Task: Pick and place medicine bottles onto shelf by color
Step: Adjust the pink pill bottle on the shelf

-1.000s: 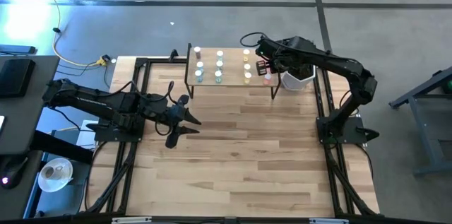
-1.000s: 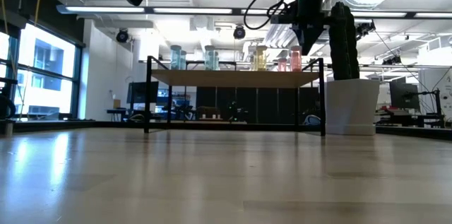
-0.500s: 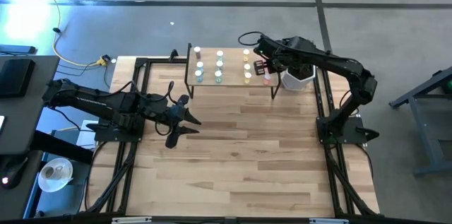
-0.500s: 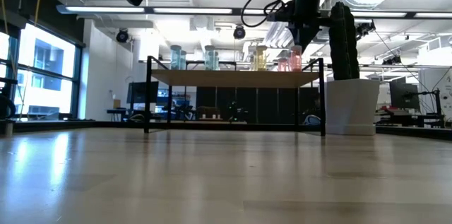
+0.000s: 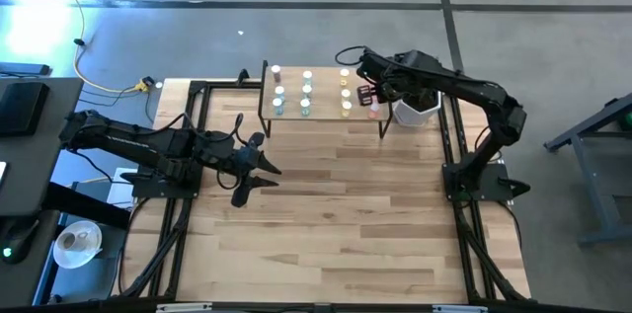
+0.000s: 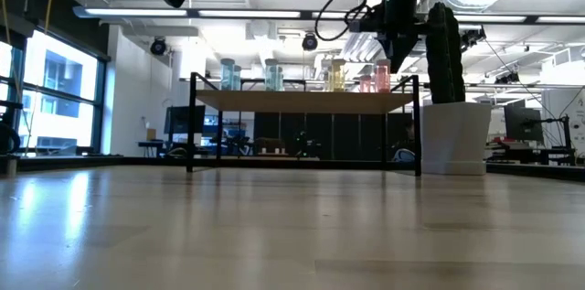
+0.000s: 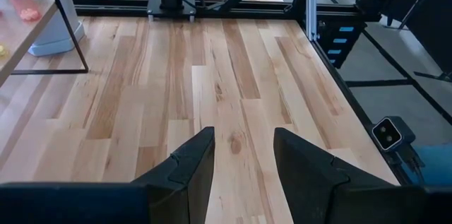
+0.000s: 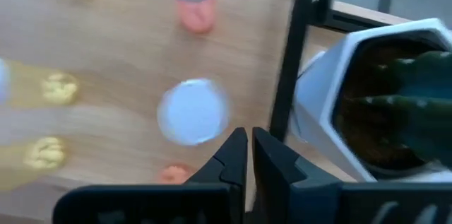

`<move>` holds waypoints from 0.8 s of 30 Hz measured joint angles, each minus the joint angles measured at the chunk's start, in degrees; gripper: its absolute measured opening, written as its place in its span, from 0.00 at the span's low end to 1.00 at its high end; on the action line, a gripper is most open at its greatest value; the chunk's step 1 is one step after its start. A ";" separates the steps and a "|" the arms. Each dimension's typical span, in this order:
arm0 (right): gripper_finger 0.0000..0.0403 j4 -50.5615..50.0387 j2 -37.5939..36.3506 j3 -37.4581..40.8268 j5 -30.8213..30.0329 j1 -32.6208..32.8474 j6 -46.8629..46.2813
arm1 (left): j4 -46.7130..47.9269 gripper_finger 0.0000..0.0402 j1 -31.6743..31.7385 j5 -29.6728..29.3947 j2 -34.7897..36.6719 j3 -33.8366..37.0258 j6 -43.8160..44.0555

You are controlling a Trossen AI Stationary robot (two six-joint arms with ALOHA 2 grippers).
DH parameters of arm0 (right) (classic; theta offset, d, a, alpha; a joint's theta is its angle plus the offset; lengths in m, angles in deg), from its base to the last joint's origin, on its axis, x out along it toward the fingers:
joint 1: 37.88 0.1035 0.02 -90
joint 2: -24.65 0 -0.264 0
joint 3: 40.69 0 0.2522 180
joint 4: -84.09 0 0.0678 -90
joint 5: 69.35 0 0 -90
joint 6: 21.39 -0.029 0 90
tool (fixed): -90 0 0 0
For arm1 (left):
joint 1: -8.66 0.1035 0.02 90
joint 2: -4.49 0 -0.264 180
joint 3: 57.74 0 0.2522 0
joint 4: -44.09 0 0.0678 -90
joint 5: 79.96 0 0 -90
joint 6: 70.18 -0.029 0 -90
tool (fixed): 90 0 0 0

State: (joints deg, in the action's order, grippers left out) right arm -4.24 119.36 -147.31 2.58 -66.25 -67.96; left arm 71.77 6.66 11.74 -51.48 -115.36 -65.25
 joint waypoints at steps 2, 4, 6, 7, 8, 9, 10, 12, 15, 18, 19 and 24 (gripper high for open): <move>0.03 0.00 0.40 0.00 -0.45 -0.14 0.07 | 0.04 0.34 0.02 0.02 0.00 0.00 0.00; 0.03 0.12 0.50 0.00 -0.51 -0.19 0.05 | 0.07 0.34 0.02 0.00 0.00 0.00 0.00; 0.03 0.69 0.46 0.00 -0.58 -0.17 0.01 | 0.20 0.34 0.02 0.01 0.00 0.00 0.00; 0.03 0.74 0.54 0.00 -0.58 -0.20 0.03 | 0.21 0.34 0.02 0.00 0.00 0.00 0.00; 0.03 0.69 0.57 0.00 -0.58 -0.33 0.08 | 0.21 0.34 0.02 0.00 0.00 0.00 0.00; 0.03 0.70 0.64 0.00 -0.56 -0.43 0.06 | 0.22 0.34 0.02 0.00 0.00 0.00 0.00; 0.03 0.72 0.79 -0.02 -0.58 -0.49 0.04 | 0.22 0.34 0.02 0.00 0.00 0.00 0.00; 0.03 0.67 1.15 0.00 -0.56 -0.83 0.07 | 0.22 0.34 0.02 0.00 0.00 0.00 0.00; 0.03 1.06 1.63 0.00 -0.37 -0.93 0.34 | 0.26 0.34 0.02 0.02 0.00 0.00 0.00; 0.03 1.47 2.15 0.00 0.06 -0.91 0.54 | 0.40 0.34 0.02 0.00 0.00 0.00 0.00; 0.03 1.53 2.19 0.00 0.17 -0.91 0.57 | 0.48 0.34 0.02 0.01 0.00 0.00 0.00; 0.03 1.61 2.17 0.00 1.43 -0.93 0.47 | 0.63 0.34 0.02 0.00 0.00 -0.02 0.00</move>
State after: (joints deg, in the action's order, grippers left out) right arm -2.64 121.53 -147.31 4.01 -67.18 -67.49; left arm 72.40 6.68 11.74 -51.48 -115.38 -65.25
